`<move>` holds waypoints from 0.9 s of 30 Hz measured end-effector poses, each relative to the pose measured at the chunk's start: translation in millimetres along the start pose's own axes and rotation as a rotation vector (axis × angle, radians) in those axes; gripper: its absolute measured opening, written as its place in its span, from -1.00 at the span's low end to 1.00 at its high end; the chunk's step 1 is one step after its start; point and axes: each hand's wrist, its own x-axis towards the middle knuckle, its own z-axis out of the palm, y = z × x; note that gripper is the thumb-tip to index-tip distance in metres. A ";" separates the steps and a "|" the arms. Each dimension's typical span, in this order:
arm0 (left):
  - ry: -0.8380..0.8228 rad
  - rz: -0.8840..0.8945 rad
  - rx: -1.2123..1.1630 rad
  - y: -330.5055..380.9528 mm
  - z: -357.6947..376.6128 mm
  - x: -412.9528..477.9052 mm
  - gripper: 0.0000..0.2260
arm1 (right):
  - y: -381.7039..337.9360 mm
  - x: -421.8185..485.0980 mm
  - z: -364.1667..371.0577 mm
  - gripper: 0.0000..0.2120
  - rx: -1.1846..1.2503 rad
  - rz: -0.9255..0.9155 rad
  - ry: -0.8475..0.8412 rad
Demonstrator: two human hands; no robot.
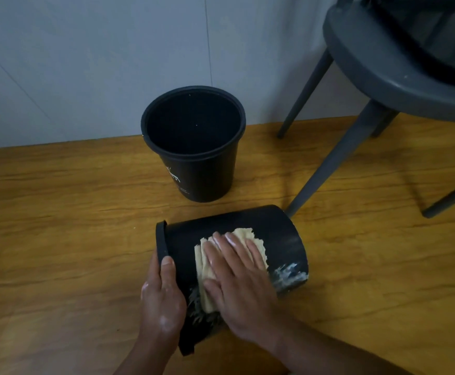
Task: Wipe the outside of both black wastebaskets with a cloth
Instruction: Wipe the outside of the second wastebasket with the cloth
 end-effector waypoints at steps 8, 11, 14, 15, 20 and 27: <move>-0.017 0.028 -0.024 -2.2 -1.9 8.0 -0.73 | 96.1 3.5 -17.7 -0.39 0.009 0.165 0.072; -0.013 0.021 -0.031 -1.3 -1.6 8.9 -0.69 | 106.3 5.6 -10.9 -0.41 0.053 0.209 0.119; -0.022 0.020 -0.032 0.9 -1.0 12.6 -0.68 | 97.1 9.9 -9.4 -0.41 -0.012 0.244 0.141; -0.025 0.017 -0.027 1.4 -1.5 13.7 -0.69 | 92.4 11.5 -12.5 -0.42 -0.031 0.236 0.131; -0.064 -0.017 -0.018 6.8 -4.7 21.9 -0.72 | 38.6 22.2 -17.1 -0.46 -0.122 -0.007 -0.012; -0.094 0.021 0.030 13.6 -9.8 14.7 -0.70 | 39.7 36.0 -21.2 -0.40 -0.047 0.019 -0.103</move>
